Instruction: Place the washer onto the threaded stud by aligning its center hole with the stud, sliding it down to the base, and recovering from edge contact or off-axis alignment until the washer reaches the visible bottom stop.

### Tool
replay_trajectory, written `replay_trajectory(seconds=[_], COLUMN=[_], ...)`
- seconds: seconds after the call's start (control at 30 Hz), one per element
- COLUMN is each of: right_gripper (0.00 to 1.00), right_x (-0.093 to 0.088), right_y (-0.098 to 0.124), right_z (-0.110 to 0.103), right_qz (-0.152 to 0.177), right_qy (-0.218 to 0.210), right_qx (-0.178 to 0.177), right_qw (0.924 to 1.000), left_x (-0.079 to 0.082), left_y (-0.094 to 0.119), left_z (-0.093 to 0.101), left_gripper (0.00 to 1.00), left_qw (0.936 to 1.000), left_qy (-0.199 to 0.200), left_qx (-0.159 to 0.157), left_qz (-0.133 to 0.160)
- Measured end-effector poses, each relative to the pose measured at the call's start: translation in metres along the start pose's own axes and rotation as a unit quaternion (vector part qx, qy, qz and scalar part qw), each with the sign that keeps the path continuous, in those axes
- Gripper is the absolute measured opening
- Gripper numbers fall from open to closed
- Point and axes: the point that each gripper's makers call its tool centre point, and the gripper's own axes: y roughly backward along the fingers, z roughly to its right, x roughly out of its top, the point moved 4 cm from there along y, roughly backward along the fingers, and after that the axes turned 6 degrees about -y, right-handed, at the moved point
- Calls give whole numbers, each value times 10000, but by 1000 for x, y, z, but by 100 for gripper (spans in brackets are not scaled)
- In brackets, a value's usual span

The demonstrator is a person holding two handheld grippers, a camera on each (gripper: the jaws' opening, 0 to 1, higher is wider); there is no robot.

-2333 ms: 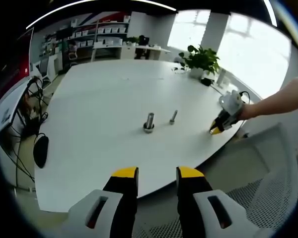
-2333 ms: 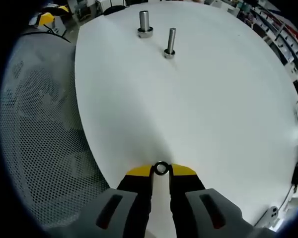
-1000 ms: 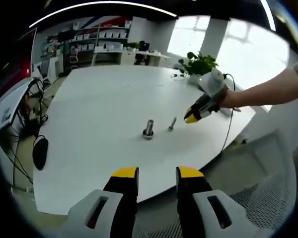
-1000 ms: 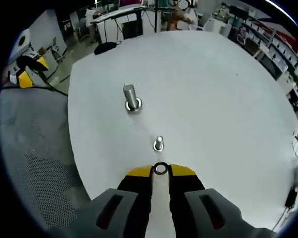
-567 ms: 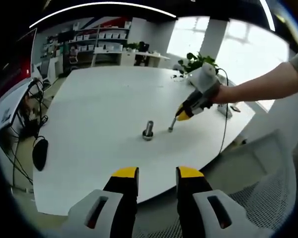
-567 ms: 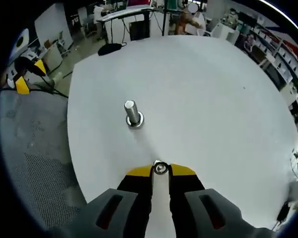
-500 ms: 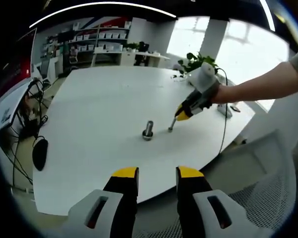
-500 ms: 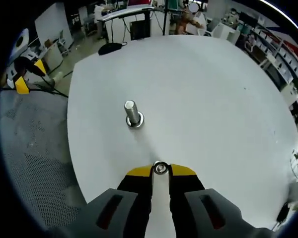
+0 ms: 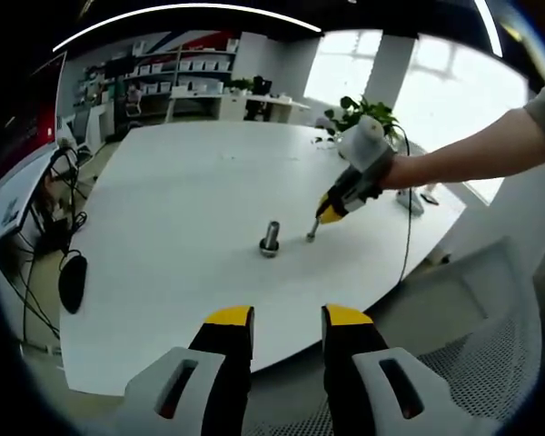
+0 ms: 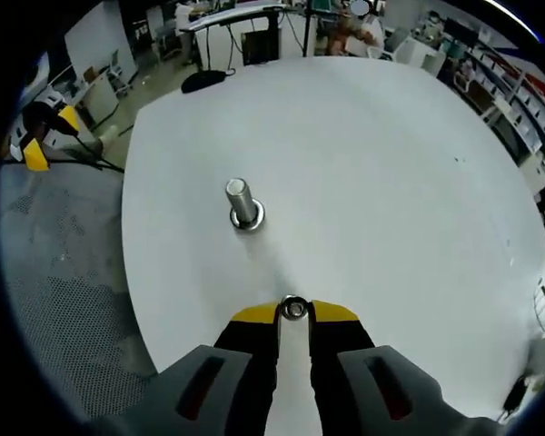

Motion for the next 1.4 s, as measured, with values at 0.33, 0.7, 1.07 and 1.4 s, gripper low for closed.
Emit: replay_trajectory(seconds=[0.33, 0.7, 1.07, 1.4], right_gripper=[13, 9, 15, 15], right_x=[-4, -3, -9, -16], right_y=[-19, -26, -25, -34], right_z=[1, 2, 1, 2], right_qz=[-205, -209, -260, -277], right_qy=[84, 106, 415, 241], right_qx=[49, 42, 47, 35], right_qw=[9997, 9997, 9988, 9993], left_x=[0, 2, 3, 3], left_y=[0, 0, 0, 0], left_z=[0, 2, 3, 2], left_gripper=[28, 28, 28, 28], left_qw=[10000, 10000, 9999, 9999], left_qy=[3, -38, -72, -58], left_qx=[-1, -41, -93, -60], left_qz=[0, 67, 56, 66])
